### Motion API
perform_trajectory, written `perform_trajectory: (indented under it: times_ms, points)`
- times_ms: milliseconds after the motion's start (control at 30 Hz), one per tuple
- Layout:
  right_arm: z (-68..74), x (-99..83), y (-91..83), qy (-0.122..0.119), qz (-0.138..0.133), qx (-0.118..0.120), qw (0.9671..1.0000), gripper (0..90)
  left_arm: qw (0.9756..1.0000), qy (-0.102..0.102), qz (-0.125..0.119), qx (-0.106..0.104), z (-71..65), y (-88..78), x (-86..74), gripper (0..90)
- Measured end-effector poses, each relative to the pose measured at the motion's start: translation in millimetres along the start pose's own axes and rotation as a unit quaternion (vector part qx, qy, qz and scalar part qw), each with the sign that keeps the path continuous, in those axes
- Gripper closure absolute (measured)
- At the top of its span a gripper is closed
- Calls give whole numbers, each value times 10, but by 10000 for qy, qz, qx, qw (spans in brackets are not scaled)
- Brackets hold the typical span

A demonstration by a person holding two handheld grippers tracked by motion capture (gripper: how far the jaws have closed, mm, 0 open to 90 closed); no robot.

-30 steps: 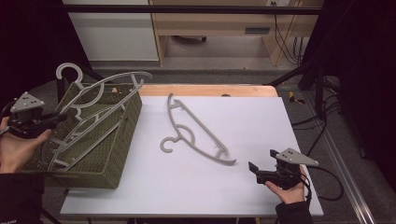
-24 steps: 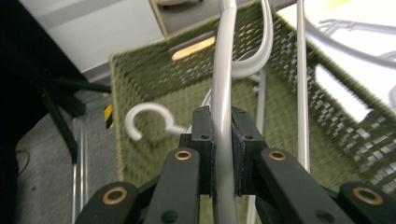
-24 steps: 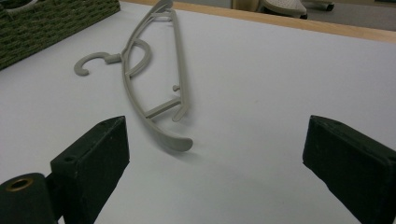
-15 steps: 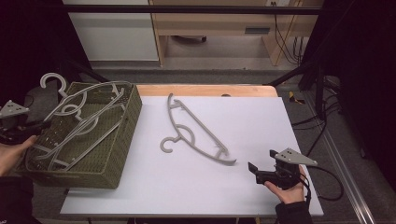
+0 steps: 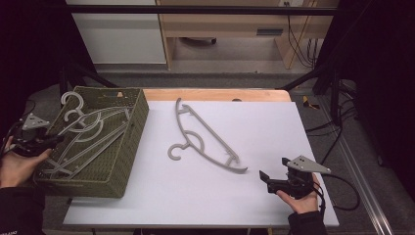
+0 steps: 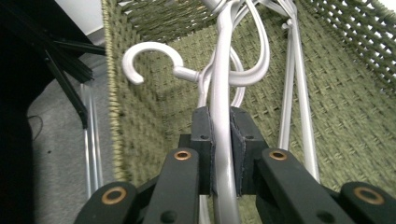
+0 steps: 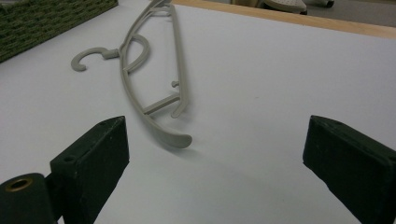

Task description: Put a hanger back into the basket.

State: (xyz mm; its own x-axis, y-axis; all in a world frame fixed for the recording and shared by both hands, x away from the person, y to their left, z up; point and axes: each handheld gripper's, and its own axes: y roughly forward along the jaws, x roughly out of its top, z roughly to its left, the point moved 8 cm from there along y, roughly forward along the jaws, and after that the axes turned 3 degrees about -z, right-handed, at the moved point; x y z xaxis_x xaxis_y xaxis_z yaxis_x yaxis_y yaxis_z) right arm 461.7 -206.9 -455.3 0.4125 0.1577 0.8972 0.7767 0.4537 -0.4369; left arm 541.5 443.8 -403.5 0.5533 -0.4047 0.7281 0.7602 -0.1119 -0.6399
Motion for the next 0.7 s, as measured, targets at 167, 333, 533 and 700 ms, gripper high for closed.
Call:
perform_trajectory:
  times_ms: [167, 333, 533, 700]
  points:
    - [0, 1, -4, 6, -3, -4, 10000, 74, 10000, -11, 18, 89, 9, 14, -24, 809]
    - [-1, 2, -2, -1, -8, -5, 10000, 73, 9996, -1, 149, 238, 46, 58, -50, 807]
    - [2, -6, 6, -33, 9, 10, 10000, 73, 9988, 268, 120, 399, 60, 79, 22, 804]
    - [3, -4, 5, 15, -5, 10, 10000, 73, 9980, 455, 83, 442, 11, 127, 87, 800]
